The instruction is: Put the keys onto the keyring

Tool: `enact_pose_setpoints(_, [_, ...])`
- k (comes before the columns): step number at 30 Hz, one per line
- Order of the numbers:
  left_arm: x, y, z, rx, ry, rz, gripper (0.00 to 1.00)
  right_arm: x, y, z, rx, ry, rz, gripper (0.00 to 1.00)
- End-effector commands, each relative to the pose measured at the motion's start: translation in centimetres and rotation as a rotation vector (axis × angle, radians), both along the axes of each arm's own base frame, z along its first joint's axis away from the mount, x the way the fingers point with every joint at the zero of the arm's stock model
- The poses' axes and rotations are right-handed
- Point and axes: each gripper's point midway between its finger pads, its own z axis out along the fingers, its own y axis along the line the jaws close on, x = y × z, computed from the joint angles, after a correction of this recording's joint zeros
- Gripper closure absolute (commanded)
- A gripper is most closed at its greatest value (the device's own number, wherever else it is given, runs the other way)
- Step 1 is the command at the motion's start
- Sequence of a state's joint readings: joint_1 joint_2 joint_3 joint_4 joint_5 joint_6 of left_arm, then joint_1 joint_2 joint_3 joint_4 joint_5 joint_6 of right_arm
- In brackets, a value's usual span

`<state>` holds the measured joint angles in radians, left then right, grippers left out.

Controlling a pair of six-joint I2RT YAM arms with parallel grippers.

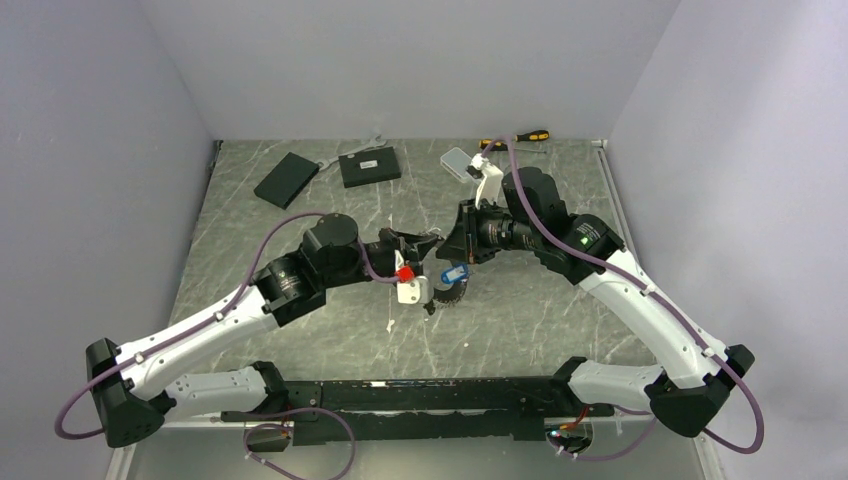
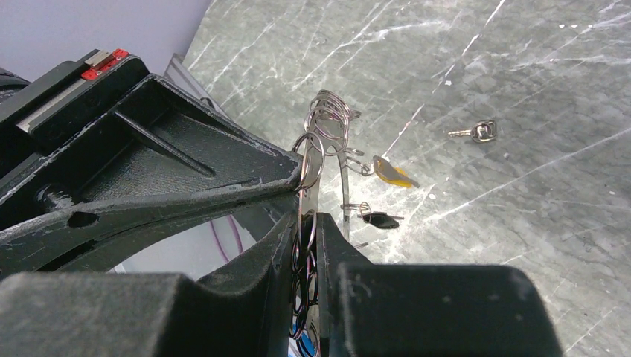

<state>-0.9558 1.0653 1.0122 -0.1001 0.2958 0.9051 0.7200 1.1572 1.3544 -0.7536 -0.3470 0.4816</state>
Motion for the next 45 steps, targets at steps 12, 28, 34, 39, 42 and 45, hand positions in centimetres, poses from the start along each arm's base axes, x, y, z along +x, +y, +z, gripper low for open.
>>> enact_pose_setpoints(12, [-5.0,0.4,0.3,0.146,0.179,-0.203,1.0,-1.5,-0.6,2.7,0.026,-0.118,0.093,1.0])
enact_pose_setpoints(28, [-11.1,2.0,5.2,0.023,0.3,-0.456,1.0,-6.8,-0.3,5.1,0.181,-0.294,0.42,1.0])
enact_pose_setpoints(34, [-11.7,2.6,6.1,-0.014,0.328,-0.496,1.0,-8.1,-0.2,5.2,0.213,-0.307,0.492,1.0])
enact_pose_setpoints(39, [-11.7,2.8,5.7,-0.007,0.381,-0.521,1.0,-8.6,-0.2,5.5,0.233,-0.322,0.531,1.0])
enact_pose_setpoints(42, [-11.0,2.7,5.7,-0.021,0.377,-0.495,1.0,-8.7,-0.2,5.8,0.239,-0.332,0.531,1.0])
enact_pose_setpoints(45, [-9.4,2.7,5.7,-0.045,0.343,-0.405,0.82,-7.8,-0.3,5.6,0.207,-0.311,0.475,1.0])
